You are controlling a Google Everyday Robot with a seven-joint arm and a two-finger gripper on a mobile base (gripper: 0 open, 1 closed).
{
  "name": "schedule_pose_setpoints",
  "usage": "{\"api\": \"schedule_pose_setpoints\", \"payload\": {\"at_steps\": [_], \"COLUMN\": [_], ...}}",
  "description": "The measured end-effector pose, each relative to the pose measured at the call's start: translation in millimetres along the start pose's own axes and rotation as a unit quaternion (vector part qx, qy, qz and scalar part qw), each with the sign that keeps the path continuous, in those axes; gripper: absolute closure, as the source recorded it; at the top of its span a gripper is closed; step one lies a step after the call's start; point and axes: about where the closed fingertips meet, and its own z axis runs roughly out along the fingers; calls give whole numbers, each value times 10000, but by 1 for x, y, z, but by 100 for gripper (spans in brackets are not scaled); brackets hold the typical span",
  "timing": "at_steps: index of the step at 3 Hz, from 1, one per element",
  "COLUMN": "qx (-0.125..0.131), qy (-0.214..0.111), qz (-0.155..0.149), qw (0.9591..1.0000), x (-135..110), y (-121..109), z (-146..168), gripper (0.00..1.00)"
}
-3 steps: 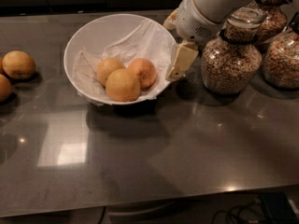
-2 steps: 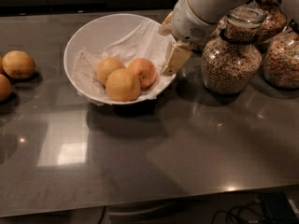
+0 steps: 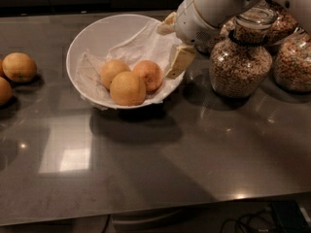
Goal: Pick orange from white bowl
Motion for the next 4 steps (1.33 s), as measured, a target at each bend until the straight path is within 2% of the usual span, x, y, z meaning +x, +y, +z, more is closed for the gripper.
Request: {"api": "schedule_pose_setpoints", "payload": {"at_steps": [1, 2, 3, 4], "qx": [-48, -193, -195, -200], "qy": [-449, -722, -729, -690], "qz": [-345, -600, -619, -617], "qw": [9984, 9954, 9952, 9955], "x": [-10, -17, -16, -17], "y": [-3, -6, -6, -5], "z": [4, 14, 15, 15], "gripper": [25, 20, 12, 14]}}
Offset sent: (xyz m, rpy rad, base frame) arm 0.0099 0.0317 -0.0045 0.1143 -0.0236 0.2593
